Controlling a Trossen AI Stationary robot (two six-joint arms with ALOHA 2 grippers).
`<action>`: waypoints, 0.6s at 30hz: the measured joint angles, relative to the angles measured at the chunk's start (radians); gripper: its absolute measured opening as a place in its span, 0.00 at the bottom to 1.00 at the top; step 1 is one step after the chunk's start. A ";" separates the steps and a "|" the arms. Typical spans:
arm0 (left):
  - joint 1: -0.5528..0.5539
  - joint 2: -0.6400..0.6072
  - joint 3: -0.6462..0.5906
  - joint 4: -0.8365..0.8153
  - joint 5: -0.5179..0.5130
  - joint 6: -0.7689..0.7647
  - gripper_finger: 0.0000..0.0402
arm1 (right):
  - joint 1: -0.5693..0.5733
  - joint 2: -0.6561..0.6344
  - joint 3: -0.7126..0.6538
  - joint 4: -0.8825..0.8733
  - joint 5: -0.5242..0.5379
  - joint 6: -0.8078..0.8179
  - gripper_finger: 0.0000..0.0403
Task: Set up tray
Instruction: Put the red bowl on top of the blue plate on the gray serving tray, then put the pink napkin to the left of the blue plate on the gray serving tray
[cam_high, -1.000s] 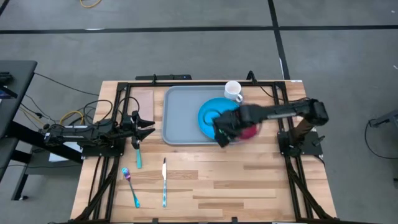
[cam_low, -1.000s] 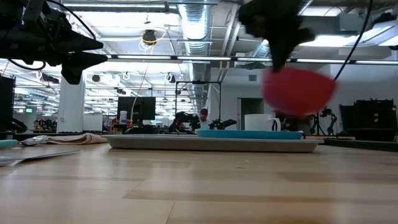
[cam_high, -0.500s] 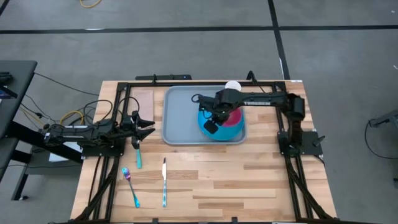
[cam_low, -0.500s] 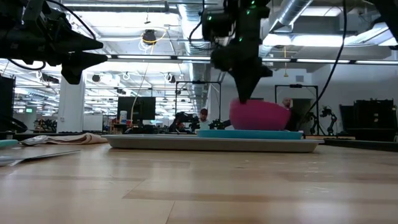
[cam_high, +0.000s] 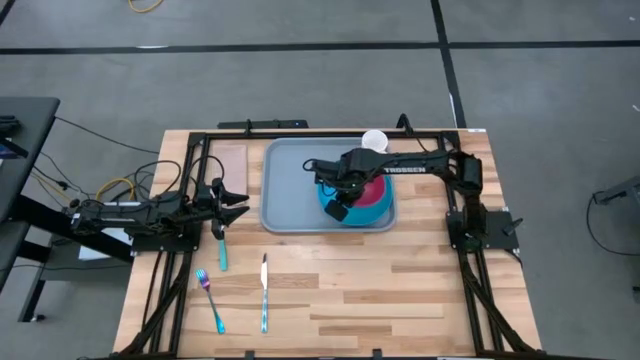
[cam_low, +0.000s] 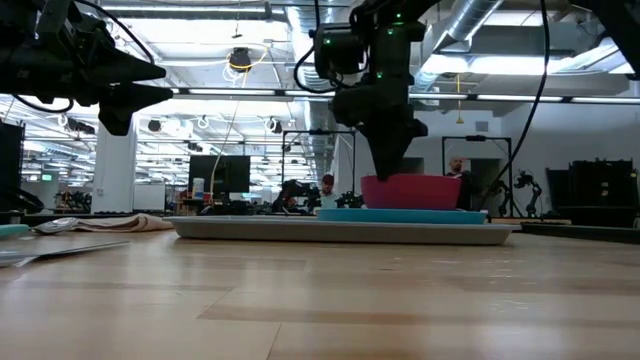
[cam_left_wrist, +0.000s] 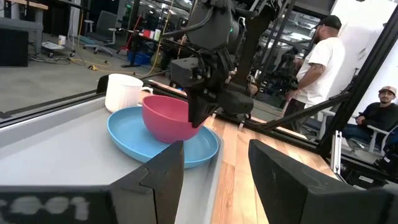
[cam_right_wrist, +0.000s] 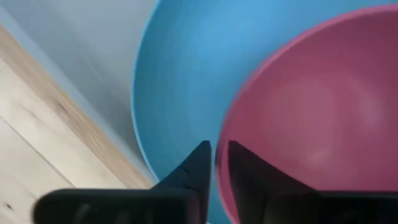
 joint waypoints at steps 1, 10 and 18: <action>0.000 0.000 0.000 0.000 0.000 0.000 0.42 | 0.000 0.000 0.009 -0.001 0.000 -0.003 0.16; 0.000 0.000 0.000 0.000 0.000 0.000 0.42 | 0.006 -0.001 0.139 0.007 0.033 -0.019 0.37; 0.000 0.000 0.000 0.000 0.000 0.000 0.42 | 0.138 -0.202 0.080 0.408 0.055 -0.174 0.46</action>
